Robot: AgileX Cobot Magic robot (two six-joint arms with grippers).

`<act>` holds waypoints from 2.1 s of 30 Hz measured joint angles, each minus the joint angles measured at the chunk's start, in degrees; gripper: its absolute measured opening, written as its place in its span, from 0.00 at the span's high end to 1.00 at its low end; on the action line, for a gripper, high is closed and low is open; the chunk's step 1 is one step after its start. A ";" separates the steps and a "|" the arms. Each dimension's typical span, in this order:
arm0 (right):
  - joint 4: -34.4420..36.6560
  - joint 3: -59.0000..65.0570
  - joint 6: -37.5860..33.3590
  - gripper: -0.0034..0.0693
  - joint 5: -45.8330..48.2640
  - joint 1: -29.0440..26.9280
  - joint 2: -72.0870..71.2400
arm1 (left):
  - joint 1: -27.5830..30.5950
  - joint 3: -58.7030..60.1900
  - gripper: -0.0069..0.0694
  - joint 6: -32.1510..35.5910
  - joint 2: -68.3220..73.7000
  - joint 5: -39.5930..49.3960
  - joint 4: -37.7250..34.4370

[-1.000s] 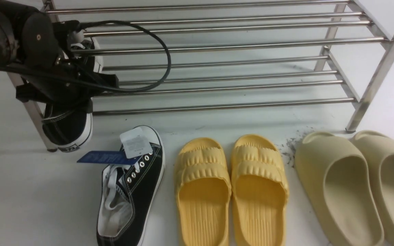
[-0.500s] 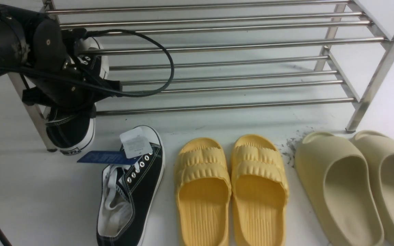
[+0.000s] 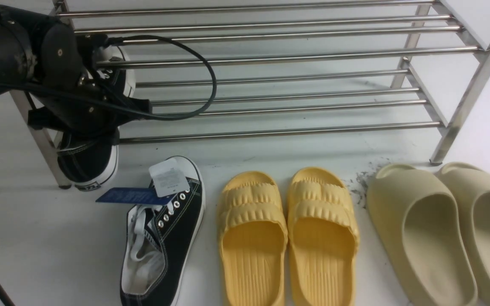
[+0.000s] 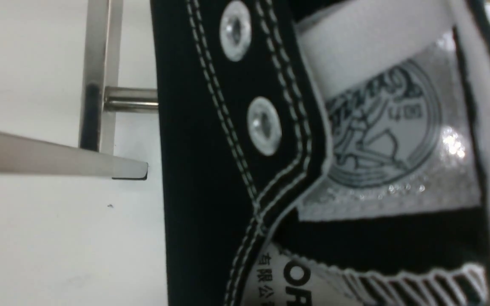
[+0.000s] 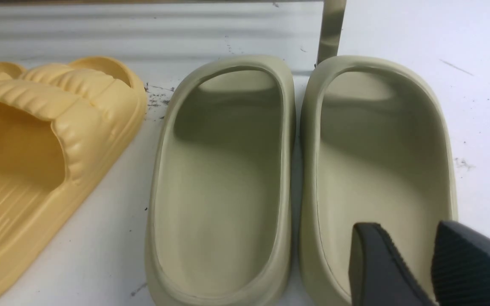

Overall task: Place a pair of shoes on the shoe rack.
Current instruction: Use the left arm to put a shoe into the shoe rack

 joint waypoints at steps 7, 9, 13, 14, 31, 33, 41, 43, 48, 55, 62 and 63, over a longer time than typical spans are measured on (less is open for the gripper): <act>0.00 0.00 0.00 0.62 0.00 0.00 0.00 | 0.00 0.00 0.91 0.00 0.00 -0.52 0.64; 0.00 0.00 0.00 0.62 0.00 0.00 0.00 | 0.00 0.00 0.91 0.00 0.00 -0.57 1.10; 0.00 0.00 0.00 0.62 0.00 0.00 0.00 | 0.00 0.00 0.91 0.01 0.00 -0.57 1.35; 0.00 0.00 0.00 0.62 0.00 0.00 0.00 | 0.00 0.00 0.91 0.01 0.00 -0.57 1.35; 0.00 0.00 0.00 0.62 0.00 0.00 0.00 | 0.00 0.00 0.91 0.18 0.00 -0.57 1.46; 0.00 0.00 0.00 0.62 0.00 0.00 0.00 | 0.00 0.00 0.91 0.18 0.00 -0.57 1.46; 0.00 0.00 0.00 0.62 0.00 0.00 0.00 | 0.00 0.00 0.91 0.18 0.00 -0.57 1.46; 0.00 0.00 0.00 0.62 0.00 0.00 0.00 | 0.00 0.00 0.91 0.18 0.00 -0.57 1.46; 0.00 0.00 0.00 0.62 0.00 0.00 0.00 | 0.00 0.00 0.91 0.18 0.00 -0.57 1.46; 0.00 0.00 0.00 0.62 0.00 0.00 0.00 | 0.00 0.00 0.91 0.22 0.00 -0.57 1.46; 0.00 0.00 0.00 0.62 0.00 0.00 0.00 | 0.00 0.00 0.91 0.22 0.00 -0.57 1.52; 0.00 0.00 0.00 0.62 0.00 0.00 0.00 | 0.00 0.00 0.91 0.22 0.00 -0.57 1.52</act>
